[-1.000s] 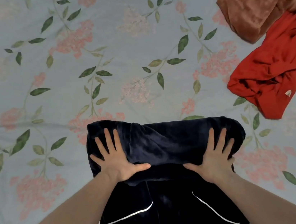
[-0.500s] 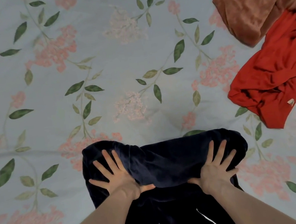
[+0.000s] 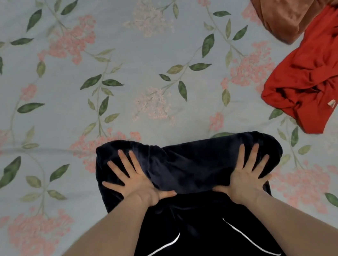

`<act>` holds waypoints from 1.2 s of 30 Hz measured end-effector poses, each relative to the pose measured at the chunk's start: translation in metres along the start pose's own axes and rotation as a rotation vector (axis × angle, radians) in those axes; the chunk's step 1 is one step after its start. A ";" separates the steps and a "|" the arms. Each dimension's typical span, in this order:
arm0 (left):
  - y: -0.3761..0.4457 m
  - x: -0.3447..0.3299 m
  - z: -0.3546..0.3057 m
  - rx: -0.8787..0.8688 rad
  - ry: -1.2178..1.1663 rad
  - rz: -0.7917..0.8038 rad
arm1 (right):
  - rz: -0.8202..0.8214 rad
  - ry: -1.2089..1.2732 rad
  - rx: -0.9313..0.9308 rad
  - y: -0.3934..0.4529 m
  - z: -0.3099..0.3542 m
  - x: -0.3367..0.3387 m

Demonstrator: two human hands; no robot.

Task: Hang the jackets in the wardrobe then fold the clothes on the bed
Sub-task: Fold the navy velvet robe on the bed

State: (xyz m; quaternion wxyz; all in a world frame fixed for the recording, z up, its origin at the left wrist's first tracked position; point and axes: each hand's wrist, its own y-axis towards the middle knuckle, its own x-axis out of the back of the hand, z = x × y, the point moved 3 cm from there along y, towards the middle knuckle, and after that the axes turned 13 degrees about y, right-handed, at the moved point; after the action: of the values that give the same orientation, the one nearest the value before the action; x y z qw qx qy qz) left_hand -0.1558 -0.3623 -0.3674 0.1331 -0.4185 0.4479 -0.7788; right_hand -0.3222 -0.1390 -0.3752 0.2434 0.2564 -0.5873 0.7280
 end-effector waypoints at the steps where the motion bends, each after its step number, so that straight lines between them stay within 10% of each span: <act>1: -0.002 -0.002 0.002 -0.030 -0.015 -0.037 | -0.021 0.021 0.034 -0.003 -0.003 0.000; 7: -0.032 -0.030 0.035 -0.266 -0.116 -0.369 | -0.242 0.384 0.418 -0.044 -0.045 0.009; 11: -0.080 -0.072 0.079 -0.259 -0.505 -0.530 | -0.264 0.584 0.362 -0.096 -0.082 0.005; 19: -0.146 -0.157 0.104 0.099 -1.101 0.149 | -0.226 0.653 -0.183 -0.145 -0.147 -0.029; 23: -0.154 -0.162 0.107 0.140 -1.151 0.219 | -0.169 0.687 -0.420 -0.155 -0.166 -0.036; 36: -0.182 -0.159 0.106 -0.004 -1.265 0.330 | 0.097 1.231 -0.346 -0.182 -0.182 -0.025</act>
State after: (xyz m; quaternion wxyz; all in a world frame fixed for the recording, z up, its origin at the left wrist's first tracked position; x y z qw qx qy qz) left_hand 0.0543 -0.2295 -0.2779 0.4878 -0.7221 0.3430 -0.3507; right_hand -0.1997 0.0733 -0.2914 0.5408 -0.2783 -0.4602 0.6468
